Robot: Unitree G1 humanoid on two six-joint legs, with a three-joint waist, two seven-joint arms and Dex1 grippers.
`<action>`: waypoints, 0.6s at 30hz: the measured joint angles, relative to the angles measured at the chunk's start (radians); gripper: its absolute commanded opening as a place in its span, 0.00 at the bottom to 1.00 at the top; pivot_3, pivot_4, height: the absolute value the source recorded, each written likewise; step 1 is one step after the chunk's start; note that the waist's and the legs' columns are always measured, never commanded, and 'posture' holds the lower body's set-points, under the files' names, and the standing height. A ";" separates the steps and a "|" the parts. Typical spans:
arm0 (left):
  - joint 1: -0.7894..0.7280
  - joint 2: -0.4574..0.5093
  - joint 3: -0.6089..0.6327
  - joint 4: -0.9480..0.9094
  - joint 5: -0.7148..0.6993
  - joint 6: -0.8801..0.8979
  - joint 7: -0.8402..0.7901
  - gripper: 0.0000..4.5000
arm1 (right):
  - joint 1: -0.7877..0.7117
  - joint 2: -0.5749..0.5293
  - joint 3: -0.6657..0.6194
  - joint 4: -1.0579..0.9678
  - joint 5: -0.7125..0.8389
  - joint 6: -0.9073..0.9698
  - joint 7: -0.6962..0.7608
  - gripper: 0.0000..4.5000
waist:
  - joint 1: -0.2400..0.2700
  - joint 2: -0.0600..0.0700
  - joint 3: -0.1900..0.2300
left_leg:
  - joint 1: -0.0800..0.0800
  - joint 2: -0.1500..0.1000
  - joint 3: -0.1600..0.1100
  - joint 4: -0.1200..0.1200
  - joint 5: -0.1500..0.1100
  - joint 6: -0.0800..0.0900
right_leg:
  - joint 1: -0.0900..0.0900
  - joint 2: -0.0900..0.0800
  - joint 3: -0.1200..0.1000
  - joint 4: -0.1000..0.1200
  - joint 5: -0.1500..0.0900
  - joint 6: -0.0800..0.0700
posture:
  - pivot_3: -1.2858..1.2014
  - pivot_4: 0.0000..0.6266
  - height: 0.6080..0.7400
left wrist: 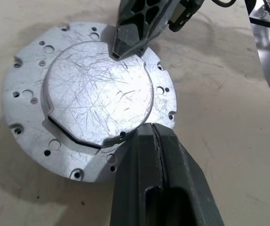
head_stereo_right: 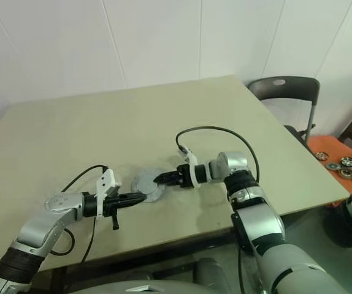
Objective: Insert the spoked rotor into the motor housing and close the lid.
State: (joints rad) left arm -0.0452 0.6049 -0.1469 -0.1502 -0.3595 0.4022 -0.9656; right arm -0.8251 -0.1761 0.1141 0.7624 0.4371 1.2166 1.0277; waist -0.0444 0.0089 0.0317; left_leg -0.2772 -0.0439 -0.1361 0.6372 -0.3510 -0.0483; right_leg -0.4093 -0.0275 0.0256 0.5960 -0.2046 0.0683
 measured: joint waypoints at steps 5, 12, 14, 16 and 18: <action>0.000 0.001 0.000 0.001 0.000 -0.001 0.000 0.00 | 0.000 0.001 -0.001 0.000 -0.001 -0.003 0.000 0.48 | -0.001 0.000 0.000 | 0.000 0.000 0.000 0.000 0.000 0.000 | 0.000 0.000 0.000 0.000 0.000 0.000 | 0.52 0.00 1.00; 0.000 0.000 0.004 0.000 -0.003 0.003 0.000 0.00 | 0.000 0.006 -0.010 0.001 -0.002 -0.012 -0.003 0.48 | -0.001 0.000 0.000 | 0.000 0.000 0.000 0.000 0.000 0.000 | 0.000 0.000 0.000 0.000 0.000 0.000 | 0.52 0.00 1.00; 0.000 0.000 0.009 0.000 -0.009 0.006 0.000 0.00 | 0.000 0.012 -0.015 0.009 -0.002 -0.019 -0.005 0.48 | -0.001 0.000 0.000 | 0.000 0.000 0.000 0.000 0.000 0.000 | 0.000 0.000 0.000 0.000 0.000 0.000 | 0.52 0.00 1.00; 0.000 0.000 0.015 0.000 -0.017 0.013 0.001 0.00 | 0.000 0.019 -0.022 0.012 -0.002 -0.025 -0.010 0.48 | -0.002 0.001 0.000 | -0.001 0.000 0.000 0.000 0.000 0.000 | -0.001 0.000 0.000 0.000 0.000 0.000 | 0.52 0.00 1.00; 0.001 -0.004 0.026 -0.001 -0.034 0.031 0.007 0.00 | 0.000 0.028 -0.034 0.021 -0.002 -0.030 -0.018 0.48 | -0.002 0.000 0.000 | -0.001 0.000 0.000 0.000 0.000 0.000 | -0.001 0.000 0.000 0.000 0.000 0.000 | 0.52 0.00 1.00</action>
State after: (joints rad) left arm -0.0439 0.6006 -0.1213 -0.1515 -0.3939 0.4330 -0.9583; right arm -0.8255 -0.1484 0.0799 0.7832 0.4351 1.1866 1.0100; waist -0.0462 0.0093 0.0322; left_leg -0.2785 -0.0437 -0.1363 0.6371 -0.3510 -0.0483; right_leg -0.4108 -0.0272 0.0256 0.5962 -0.2045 0.0684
